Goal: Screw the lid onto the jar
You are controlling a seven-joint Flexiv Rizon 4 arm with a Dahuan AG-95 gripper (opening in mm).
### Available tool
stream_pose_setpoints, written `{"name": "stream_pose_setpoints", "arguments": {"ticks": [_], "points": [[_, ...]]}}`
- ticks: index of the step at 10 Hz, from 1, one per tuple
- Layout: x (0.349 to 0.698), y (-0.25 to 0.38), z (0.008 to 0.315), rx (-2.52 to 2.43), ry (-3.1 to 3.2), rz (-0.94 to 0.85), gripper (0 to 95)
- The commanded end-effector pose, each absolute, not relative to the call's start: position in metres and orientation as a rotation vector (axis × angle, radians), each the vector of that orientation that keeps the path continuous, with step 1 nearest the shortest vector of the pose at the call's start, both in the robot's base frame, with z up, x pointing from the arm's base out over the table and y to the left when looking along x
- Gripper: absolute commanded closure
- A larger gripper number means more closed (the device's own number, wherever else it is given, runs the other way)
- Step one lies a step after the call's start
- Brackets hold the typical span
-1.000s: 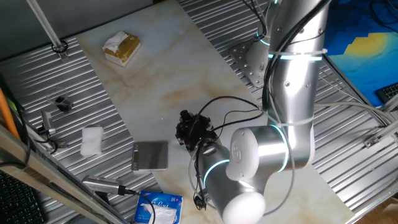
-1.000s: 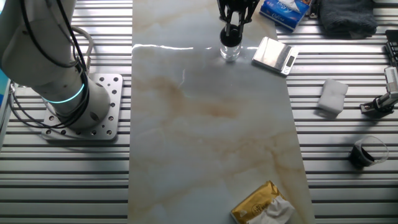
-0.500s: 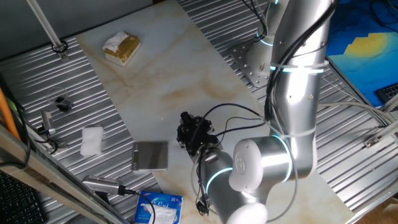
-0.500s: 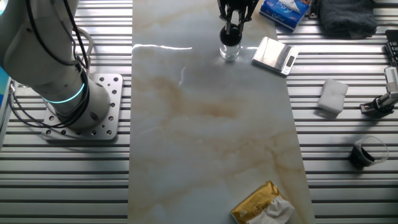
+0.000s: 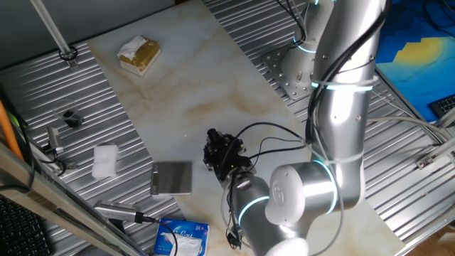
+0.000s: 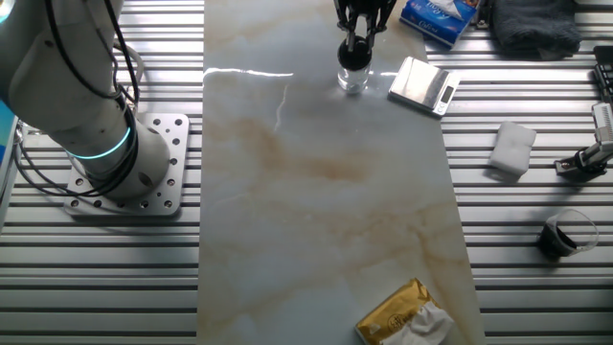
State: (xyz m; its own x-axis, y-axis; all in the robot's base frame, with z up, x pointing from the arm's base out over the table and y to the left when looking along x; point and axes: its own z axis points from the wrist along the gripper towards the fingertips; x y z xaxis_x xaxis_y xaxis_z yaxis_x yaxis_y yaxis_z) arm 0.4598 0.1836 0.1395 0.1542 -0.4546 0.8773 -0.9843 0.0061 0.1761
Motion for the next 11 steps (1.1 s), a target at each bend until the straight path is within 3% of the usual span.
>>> {"name": "stream_pose_setpoints", "arguments": {"ticks": [1,9,10,11], "points": [[0.4599,0.1856,0.1389,1.575,-1.422,0.778,95.0],[0.4601,0.1899,0.1364,1.539,-1.399,0.786,95.0],[0.4601,0.1898,0.1364,1.541,-1.396,0.785,76.0],[0.4601,0.1898,0.1364,1.541,-1.396,0.785,76.0]]}}
